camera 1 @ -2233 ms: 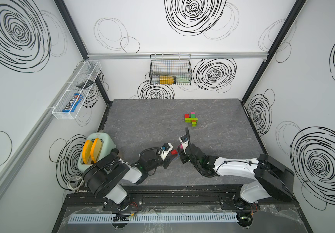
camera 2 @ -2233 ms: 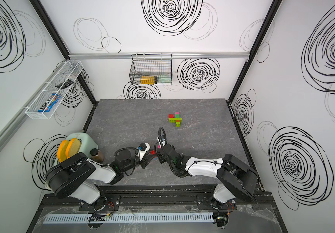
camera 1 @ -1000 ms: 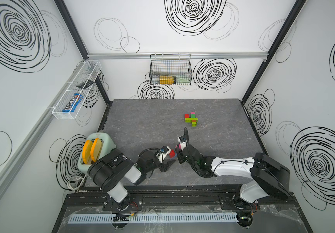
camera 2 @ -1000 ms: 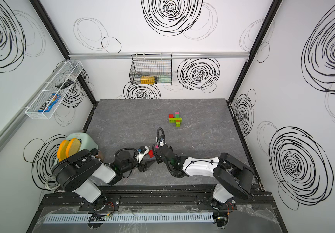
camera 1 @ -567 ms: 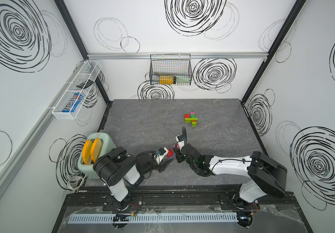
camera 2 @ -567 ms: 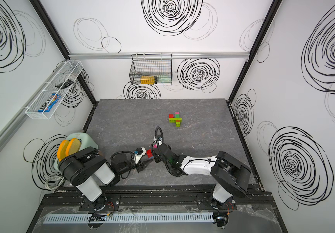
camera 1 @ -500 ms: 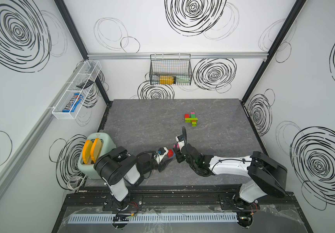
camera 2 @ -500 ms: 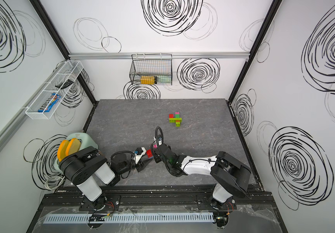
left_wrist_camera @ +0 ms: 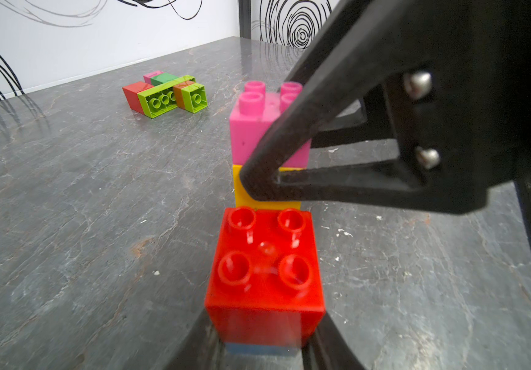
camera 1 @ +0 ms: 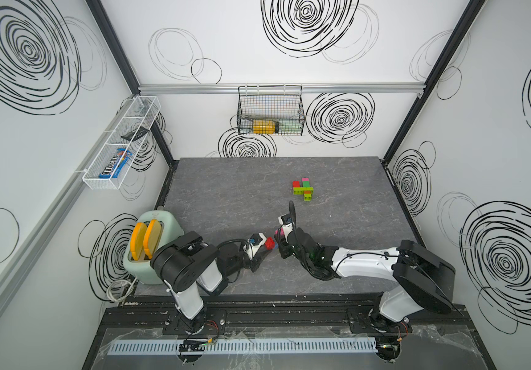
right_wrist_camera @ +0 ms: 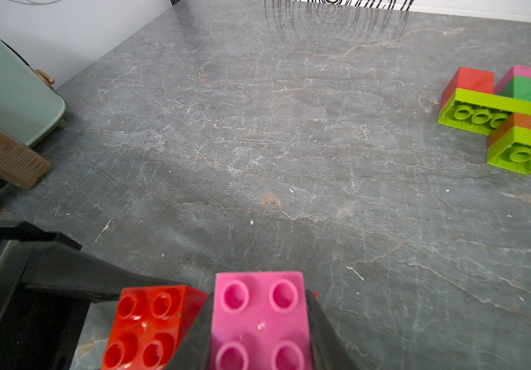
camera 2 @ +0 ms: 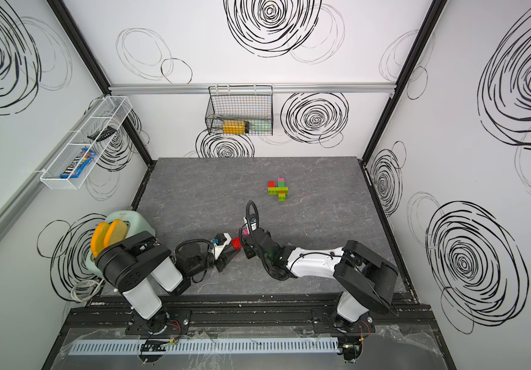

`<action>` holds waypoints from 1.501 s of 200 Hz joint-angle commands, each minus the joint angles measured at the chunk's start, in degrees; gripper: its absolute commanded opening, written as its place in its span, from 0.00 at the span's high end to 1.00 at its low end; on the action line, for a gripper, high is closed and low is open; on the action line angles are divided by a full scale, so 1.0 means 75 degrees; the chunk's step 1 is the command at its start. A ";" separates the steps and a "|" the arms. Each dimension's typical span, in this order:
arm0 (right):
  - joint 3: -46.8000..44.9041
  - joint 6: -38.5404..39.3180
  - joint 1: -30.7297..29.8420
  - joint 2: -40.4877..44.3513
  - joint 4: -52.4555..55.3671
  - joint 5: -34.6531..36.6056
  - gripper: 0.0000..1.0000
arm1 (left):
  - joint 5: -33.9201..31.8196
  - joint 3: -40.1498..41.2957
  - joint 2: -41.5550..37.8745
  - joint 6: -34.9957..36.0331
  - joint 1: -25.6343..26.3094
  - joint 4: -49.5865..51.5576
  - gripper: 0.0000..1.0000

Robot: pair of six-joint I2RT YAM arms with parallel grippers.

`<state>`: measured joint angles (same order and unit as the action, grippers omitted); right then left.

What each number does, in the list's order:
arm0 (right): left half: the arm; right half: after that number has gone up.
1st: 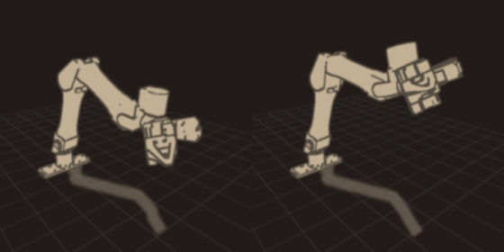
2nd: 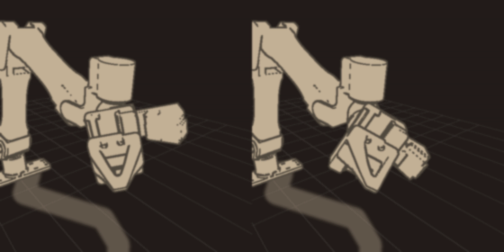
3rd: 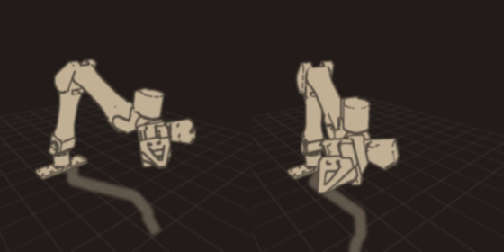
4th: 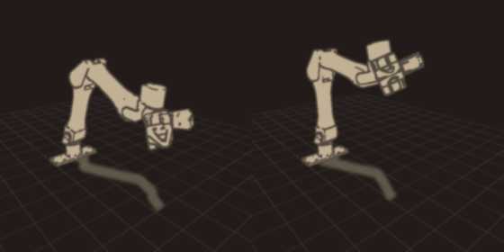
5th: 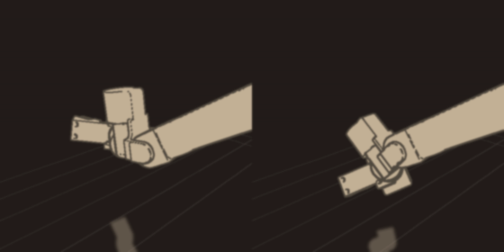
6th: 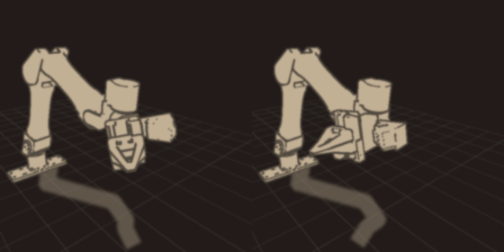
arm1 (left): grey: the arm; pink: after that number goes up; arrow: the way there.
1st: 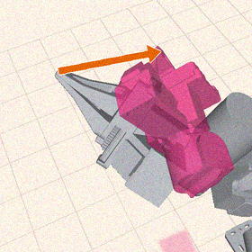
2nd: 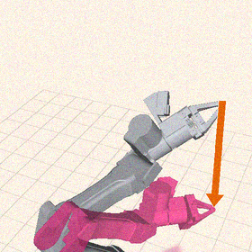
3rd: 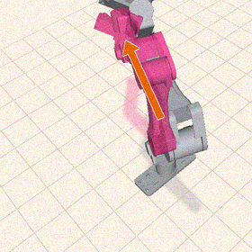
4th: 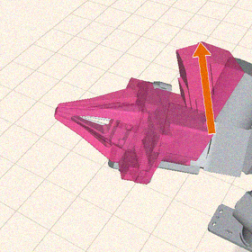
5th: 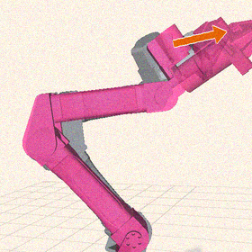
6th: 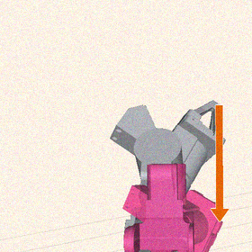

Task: Assemble the number 4 with lego
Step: Assemble the lego brick with the lego brick.

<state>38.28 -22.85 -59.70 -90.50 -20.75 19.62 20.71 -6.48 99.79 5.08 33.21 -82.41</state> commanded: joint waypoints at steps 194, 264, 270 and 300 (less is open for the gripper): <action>-0.0415 -0.0551 -0.0893 -0.1527 0.3538 -0.1205 1.00 | 0.0165 -0.0155 0.0099 -0.0506 -0.0145 -0.0768 1.00; 0.0037 -0.0402 -0.0786 -0.1555 0.3960 -0.1094 0.74 | 0.0280 -0.0179 0.0195 -0.0454 -0.0139 -0.0859 1.00; 0.0121 -0.0324 -0.0791 -0.1492 0.4012 -0.1092 0.70 | 0.0274 -0.0179 0.0195 -0.0435 -0.0139 -0.0871 1.00; 0.0397 0.0000 -0.0770 -0.0580 0.4282 -0.0639 0.53 | 0.0262 -0.0179 0.0195 -0.0448 -0.0139 -0.0836 1.00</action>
<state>45.01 -22.22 -63.00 -92.73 -10.96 26.59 22.24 -6.44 100.55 3.01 31.86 -83.22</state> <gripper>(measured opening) 0.419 0.366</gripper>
